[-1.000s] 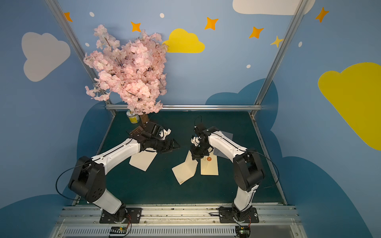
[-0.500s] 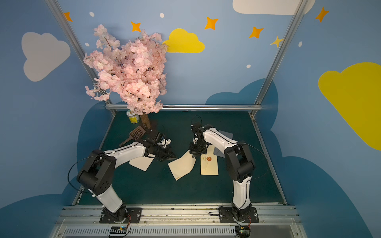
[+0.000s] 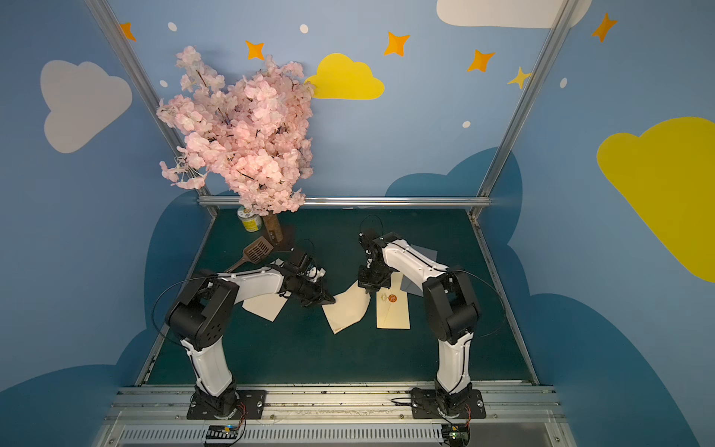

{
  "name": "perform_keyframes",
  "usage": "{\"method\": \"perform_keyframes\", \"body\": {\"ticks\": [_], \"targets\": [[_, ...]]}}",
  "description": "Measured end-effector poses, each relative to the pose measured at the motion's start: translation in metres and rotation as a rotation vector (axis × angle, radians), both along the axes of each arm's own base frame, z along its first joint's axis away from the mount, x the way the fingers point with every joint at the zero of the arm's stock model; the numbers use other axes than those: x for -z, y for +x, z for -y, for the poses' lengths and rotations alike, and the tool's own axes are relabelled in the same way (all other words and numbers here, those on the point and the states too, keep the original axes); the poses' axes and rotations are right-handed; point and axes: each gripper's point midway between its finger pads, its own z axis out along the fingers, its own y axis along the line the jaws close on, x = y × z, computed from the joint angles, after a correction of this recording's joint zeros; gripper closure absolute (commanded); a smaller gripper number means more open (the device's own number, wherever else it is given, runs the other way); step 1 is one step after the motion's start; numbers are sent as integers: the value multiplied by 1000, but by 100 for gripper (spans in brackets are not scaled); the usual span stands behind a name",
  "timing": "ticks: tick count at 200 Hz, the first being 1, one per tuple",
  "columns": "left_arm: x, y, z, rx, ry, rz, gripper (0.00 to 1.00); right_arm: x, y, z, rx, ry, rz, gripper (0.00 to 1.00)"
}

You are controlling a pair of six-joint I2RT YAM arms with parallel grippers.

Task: Fold the letter paper in half and place it into the envelope
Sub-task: Fold the letter paper at the center of the board.

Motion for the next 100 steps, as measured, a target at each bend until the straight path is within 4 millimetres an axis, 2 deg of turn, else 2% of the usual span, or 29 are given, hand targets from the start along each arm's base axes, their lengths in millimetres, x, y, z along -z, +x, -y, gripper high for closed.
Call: {"method": "perform_keyframes", "body": {"ticks": [36,48,79,100], "targets": [[19,-2,2,17,23,-43,97,0,-1,0,-5,5,-1,100],[20,-1,4,28,17,-48,97,-2,-3,-1,-10,12,0,99],[21,0,6,46,20,-51,97,-12,-5,-7,-44,67,18,61],[21,0,7,56,16,-53,97,-23,-14,-16,-78,157,23,38]]}}
